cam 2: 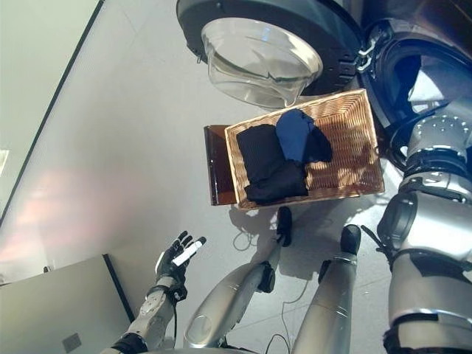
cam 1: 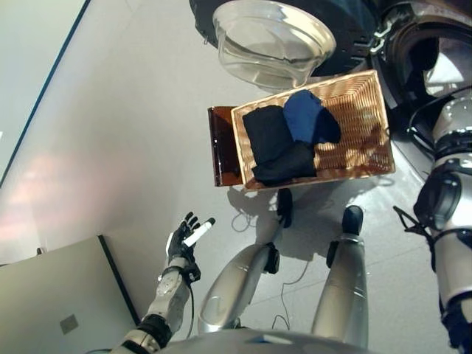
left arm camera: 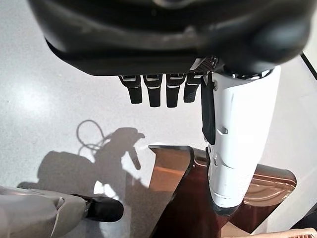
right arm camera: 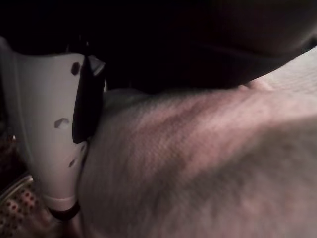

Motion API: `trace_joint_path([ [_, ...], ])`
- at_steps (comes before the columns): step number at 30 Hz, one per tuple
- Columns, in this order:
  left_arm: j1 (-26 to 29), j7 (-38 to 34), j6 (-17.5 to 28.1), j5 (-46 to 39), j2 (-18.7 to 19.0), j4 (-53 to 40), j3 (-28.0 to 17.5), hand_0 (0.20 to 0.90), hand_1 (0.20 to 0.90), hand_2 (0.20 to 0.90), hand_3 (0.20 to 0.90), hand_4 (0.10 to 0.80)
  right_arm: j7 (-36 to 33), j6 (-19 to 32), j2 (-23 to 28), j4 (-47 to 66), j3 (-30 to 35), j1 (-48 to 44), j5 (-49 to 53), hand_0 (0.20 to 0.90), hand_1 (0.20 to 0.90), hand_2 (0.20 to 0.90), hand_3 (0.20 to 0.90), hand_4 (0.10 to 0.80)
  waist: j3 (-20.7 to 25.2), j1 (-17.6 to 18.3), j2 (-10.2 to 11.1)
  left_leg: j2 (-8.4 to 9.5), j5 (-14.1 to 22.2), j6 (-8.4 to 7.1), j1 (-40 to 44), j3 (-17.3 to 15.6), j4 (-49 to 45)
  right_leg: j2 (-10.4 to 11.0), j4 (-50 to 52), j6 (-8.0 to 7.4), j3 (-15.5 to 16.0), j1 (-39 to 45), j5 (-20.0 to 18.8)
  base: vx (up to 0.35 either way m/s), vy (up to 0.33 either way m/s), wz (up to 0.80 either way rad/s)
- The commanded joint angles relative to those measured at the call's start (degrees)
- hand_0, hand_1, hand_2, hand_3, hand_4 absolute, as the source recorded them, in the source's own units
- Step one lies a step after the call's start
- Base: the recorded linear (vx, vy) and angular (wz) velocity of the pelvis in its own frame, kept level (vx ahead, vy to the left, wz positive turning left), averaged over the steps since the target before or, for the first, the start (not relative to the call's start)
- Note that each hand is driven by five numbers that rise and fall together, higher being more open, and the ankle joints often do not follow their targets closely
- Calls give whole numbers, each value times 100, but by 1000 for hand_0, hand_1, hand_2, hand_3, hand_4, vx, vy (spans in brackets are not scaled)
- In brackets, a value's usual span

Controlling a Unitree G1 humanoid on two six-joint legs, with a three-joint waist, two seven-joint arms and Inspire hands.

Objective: Pick up the clothes and place them into the washing machine

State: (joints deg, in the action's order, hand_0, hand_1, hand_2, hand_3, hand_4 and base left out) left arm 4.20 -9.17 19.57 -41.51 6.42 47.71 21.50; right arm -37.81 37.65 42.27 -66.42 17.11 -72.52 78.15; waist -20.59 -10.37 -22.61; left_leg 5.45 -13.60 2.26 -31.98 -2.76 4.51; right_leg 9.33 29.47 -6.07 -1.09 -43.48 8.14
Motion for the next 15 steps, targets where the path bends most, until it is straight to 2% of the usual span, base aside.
trace_joint_path([
  [1, 115, -187, 367, -159, 92, 125, 49, 900, 900, 900, 900, 800, 17, 665, 1497, 484, -553, -486, -491, 200, 200, 200, 200, 300, 278, 158, -498, -18, 524, -645, 204, -324, 49, -218, -775, 51, -236, 235, -248, -35, 36, 4],
  [12, 79, -244, 364, -168, 104, 125, -4, 900, 900, 900, 900, 800, -232, 637, 1333, 787, -486, -314, -823, 200, 200, 200, 200, 300, 309, 230, -511, -16, 512, -622, 183, -384, 49, -253, -856, 45, -314, 237, -326, -11, 8, -1],
  [13, 69, -246, 370, -168, 122, 142, -13, 900, 900, 900, 900, 800, -240, 567, 1320, 745, -514, -326, -857, 521, 521, 521, 521, 529, 326, 224, -498, -18, 511, -620, 196, -391, 49, -257, -867, 46, -309, 253, -332, -31, 15, -3],
  [14, 59, -239, 377, -172, 131, 134, -16, 900, 900, 900, 900, 800, -230, 526, 1315, 732, -536, -338, -861, 900, 900, 900, 900, 800, 333, 220, -497, -17, 514, -620, 202, -394, 49, -258, -873, 46, -307, 257, -342, -37, 23, -2],
  [15, 53, -234, 374, -170, 145, 127, -21, 900, 900, 900, 900, 800, -218, 498, 1312, 706, -557, -347, -859, 900, 900, 900, 900, 800, 345, 218, -495, -19, 514, -621, 205, -401, 49, -259, -880, 45, -306, 263, -349, 0, 0, 0],
])
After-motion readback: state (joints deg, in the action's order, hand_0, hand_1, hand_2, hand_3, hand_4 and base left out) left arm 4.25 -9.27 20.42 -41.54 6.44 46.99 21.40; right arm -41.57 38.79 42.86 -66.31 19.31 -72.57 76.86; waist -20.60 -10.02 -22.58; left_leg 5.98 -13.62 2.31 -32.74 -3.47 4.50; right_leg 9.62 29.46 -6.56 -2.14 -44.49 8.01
